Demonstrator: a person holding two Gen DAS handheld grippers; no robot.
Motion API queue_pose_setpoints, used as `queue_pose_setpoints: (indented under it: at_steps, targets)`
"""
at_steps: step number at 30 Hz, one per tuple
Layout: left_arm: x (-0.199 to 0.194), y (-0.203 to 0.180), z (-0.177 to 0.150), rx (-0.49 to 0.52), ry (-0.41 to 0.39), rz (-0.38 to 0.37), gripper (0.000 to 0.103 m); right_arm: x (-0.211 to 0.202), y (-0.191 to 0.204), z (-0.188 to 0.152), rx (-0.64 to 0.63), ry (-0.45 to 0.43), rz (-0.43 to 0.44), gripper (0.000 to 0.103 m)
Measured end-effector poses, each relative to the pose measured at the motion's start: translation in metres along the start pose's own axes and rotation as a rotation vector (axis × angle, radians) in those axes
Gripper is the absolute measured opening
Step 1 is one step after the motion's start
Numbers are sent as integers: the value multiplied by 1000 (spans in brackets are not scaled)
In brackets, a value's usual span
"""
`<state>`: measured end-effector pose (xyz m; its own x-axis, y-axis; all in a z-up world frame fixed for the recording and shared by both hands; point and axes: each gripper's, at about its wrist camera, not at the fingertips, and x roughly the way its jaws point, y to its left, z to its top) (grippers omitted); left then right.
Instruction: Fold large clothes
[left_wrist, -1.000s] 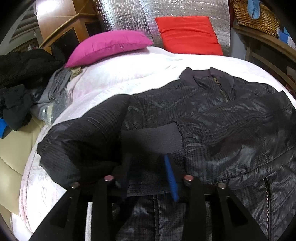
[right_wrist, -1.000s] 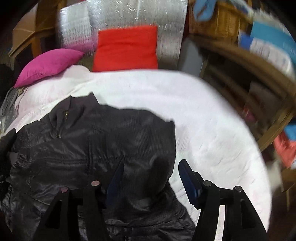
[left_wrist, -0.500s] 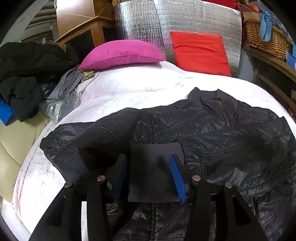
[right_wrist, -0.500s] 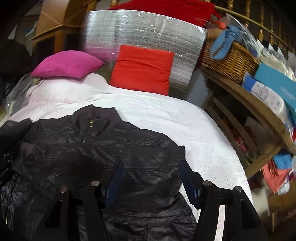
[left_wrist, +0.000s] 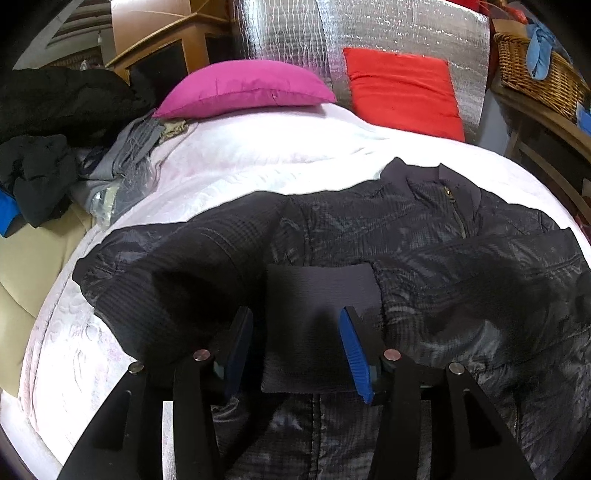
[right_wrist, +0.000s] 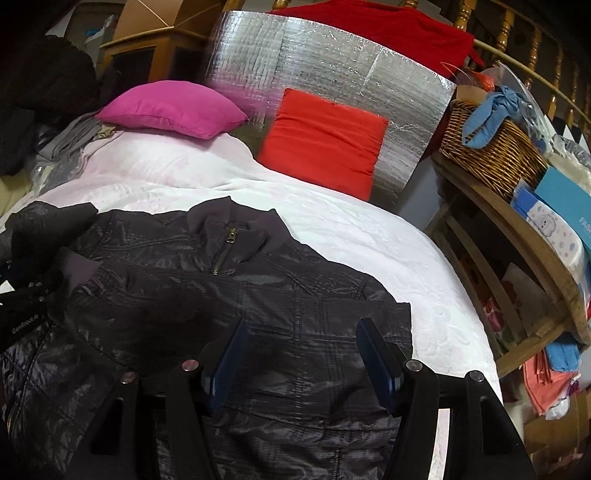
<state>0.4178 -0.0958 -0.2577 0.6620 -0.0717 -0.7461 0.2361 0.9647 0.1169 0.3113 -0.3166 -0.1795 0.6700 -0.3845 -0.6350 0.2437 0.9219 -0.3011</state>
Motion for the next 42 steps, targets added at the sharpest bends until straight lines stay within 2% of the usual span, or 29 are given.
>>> queue_pose_setpoints:
  at_steps: [4, 6, 15, 25, 28, 31, 33, 37, 41, 42]
  targets:
    - [10, -7, -4, 55, 51, 1, 54, 0, 1, 1, 3, -1, 4, 66]
    - [12, -10, -6, 81, 52, 12, 54, 0, 1, 2, 4, -1, 5, 66]
    - [10, -5, -4, 55, 46, -3, 54, -2, 2, 5, -2, -10, 2, 66]
    - [-10, -3, 8, 8, -79, -11, 56, -5, 1, 5, -2, -19, -6, 66]
    - [0, -10, 6, 39, -38, -8, 60, -4, 2, 5, -4, -18, -7, 66]
    - [19, -18, 0, 94, 55, 15, 61, 0, 4, 5, -4, -10, -4, 66]
    - [17, -12, 0, 84, 48, 0, 61, 12, 5, 4, 6, 32, 37, 74]
    - [-6, 16, 9, 2, -45, -35, 65, 62, 3, -11, 106, 213, 232, 74]
    - [-18, 61, 17, -94, -121, -12, 67, 100, 15, -29, 111, 347, 293, 74]
    - [-18, 75, 17, -128, -129, 5, 69, 101, 17, -31, 103, 342, 286, 75]
